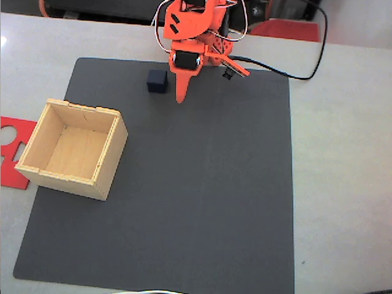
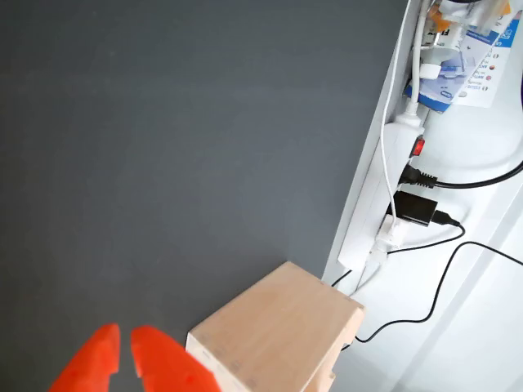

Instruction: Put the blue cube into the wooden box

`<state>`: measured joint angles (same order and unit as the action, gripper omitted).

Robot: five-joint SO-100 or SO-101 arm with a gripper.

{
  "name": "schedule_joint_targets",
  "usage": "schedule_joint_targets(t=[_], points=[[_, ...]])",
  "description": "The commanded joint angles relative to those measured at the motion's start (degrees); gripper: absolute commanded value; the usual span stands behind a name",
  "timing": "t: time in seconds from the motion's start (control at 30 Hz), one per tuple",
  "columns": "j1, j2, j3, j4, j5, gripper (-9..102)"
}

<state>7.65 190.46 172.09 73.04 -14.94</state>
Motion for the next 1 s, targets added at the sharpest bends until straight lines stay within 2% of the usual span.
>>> schedule_joint_targets(t=[0.0,0.8,0.97], points=[[-1.32,0.79,-0.35,0.00,-0.62,0],[1.76,0.79,-0.35,-0.35,1.93,0],[1.41,0.79,-0.35,-0.35,1.49,3]])
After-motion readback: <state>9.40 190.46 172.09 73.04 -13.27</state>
